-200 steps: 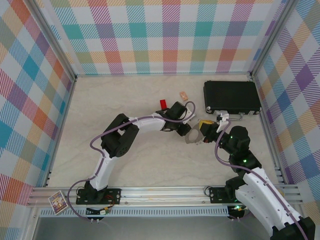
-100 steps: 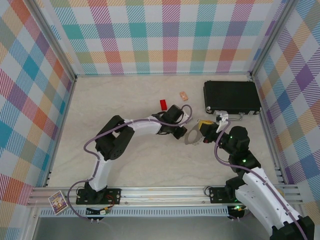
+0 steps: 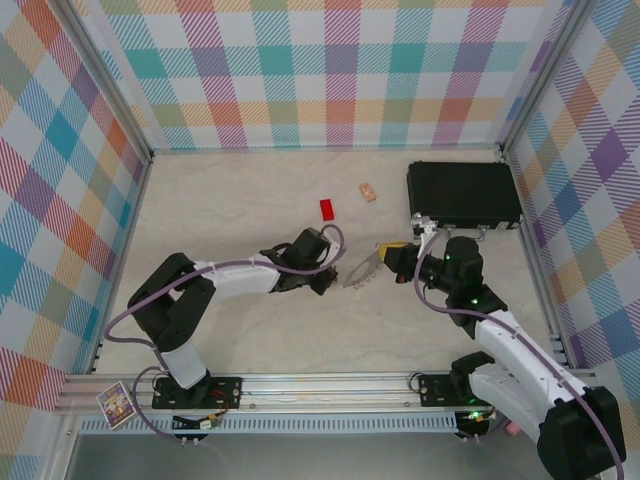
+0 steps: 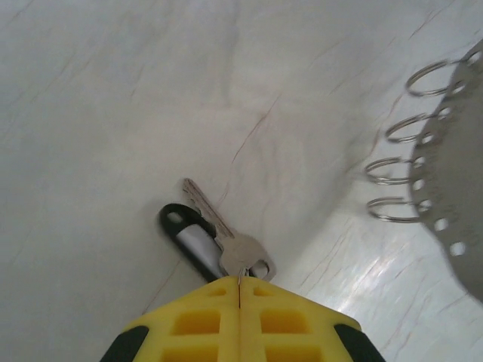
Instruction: Put the keys on the keyring
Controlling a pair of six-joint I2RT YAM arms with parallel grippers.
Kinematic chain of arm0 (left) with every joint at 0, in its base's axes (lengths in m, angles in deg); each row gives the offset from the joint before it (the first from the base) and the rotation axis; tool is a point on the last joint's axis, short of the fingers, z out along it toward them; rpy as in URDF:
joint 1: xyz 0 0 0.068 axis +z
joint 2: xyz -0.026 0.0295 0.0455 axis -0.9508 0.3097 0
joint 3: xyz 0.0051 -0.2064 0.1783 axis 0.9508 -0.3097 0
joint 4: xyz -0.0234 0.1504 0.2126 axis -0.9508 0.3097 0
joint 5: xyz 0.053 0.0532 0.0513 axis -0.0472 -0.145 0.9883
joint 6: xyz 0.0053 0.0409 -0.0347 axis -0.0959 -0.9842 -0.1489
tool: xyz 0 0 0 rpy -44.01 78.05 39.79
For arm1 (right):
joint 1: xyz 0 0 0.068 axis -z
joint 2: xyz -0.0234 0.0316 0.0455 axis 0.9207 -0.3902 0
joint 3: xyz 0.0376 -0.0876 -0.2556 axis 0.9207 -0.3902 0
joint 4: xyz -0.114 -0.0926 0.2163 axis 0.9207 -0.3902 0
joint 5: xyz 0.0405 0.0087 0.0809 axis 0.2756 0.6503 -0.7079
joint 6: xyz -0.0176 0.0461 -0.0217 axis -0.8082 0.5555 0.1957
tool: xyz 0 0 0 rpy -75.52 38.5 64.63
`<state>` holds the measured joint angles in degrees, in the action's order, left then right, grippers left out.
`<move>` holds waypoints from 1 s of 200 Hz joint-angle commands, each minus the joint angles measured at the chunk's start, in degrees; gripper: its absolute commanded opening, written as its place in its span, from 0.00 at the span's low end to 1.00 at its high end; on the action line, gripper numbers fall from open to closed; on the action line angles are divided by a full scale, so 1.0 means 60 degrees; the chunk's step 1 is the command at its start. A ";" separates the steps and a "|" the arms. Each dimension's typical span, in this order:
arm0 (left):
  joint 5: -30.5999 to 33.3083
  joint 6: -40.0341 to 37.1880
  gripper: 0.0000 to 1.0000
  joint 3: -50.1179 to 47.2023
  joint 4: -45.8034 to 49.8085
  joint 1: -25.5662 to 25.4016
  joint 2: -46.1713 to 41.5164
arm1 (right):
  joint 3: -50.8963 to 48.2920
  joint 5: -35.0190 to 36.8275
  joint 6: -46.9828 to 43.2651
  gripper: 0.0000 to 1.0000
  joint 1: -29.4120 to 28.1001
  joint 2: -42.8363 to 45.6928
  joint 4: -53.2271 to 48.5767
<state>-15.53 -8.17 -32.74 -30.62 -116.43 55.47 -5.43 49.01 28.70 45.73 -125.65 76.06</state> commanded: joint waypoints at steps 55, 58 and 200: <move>0.1271 0.1273 0.00 -0.1689 -0.0079 0.0062 -0.1224 | 0.1030 -0.0624 -0.0060 0.02 -0.0566 -0.1195 0.1167; 0.1250 0.1311 0.00 -0.1728 -0.0109 0.0058 -0.1252 | 0.1013 -0.0637 -0.0052 0.02 -0.0566 -0.1218 0.1187; -0.0662 0.1564 0.36 -0.0516 0.1850 0.0735 -0.1879 | 0.0491 -0.0559 -0.0147 0.00 -0.0566 -0.0560 0.1120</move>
<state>-16.95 2.93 -37.64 -24.85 -112.69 45.87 -1.84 46.21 28.57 42.56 -130.79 80.23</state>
